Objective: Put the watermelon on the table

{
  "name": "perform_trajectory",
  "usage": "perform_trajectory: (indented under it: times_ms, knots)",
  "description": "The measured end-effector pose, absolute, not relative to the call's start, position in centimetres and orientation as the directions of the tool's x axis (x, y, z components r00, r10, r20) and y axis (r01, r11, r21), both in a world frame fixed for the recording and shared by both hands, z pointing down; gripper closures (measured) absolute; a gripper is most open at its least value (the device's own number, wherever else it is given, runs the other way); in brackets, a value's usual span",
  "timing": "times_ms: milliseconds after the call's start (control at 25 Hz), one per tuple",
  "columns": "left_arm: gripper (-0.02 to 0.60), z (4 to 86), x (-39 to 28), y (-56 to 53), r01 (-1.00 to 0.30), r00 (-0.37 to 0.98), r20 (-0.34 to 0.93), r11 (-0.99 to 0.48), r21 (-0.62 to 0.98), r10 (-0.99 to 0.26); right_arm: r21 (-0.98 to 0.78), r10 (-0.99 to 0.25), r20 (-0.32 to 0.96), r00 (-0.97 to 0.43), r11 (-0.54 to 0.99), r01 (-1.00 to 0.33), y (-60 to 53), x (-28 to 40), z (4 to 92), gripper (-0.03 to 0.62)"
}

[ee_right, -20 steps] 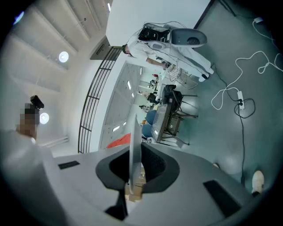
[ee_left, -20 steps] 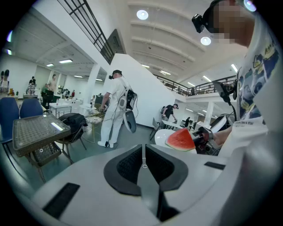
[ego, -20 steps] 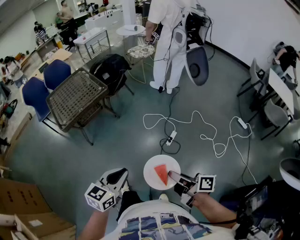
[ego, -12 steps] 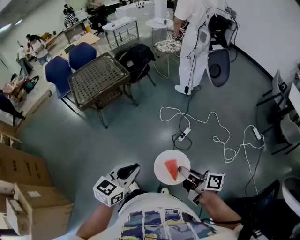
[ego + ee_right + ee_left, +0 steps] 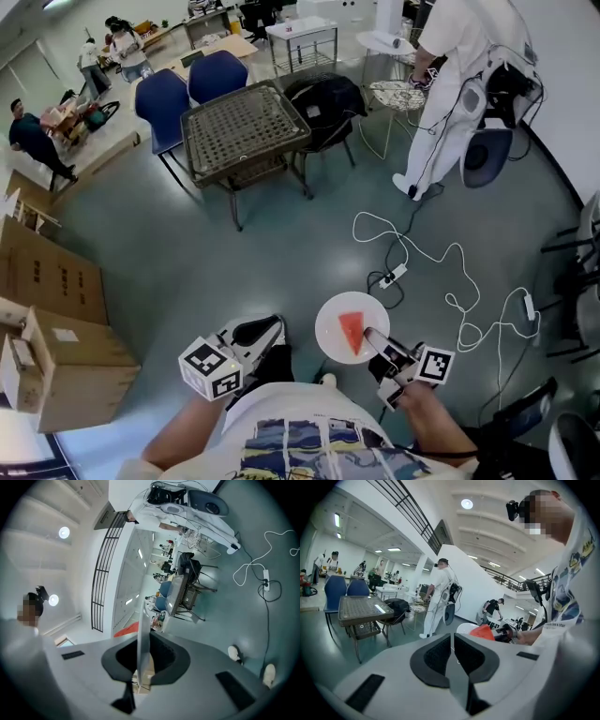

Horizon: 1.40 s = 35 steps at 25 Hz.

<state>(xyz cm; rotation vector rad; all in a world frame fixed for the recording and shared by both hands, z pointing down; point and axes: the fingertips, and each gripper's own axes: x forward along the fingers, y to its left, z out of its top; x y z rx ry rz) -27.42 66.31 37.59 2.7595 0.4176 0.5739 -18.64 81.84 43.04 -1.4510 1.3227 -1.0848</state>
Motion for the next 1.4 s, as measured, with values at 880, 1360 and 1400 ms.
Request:
perform_trajectory:
  times_ms: [880, 1360, 1400]
  knots:
    - [0.551, 37.7, -17.3, 27.3, 0.1, 0.953, 0.238, -0.937, 0.334, 0.187, -0.952, -0.985, 0.067, -0.158, -0.016, -0.305, 36.9, -5.0, 43.9, 0.568]
    - [0.551, 39.0, -11.6, 5.9, -0.256, 0.947, 0.271, -0.911, 0.323, -0.17, -0.958, -0.892, 0.103, -0.441, 0.031, -0.285, 9.2, 6.7, 49.3, 0.568]
    - [0.551, 38.6, -10.6, 4.2, -0.285, 0.94, 0.277, -0.904, 0.319, -0.198, -0.957, -0.876, 0.109, -0.471, 0.035, -0.286, 6.7, 7.7, 49.7, 0.568]
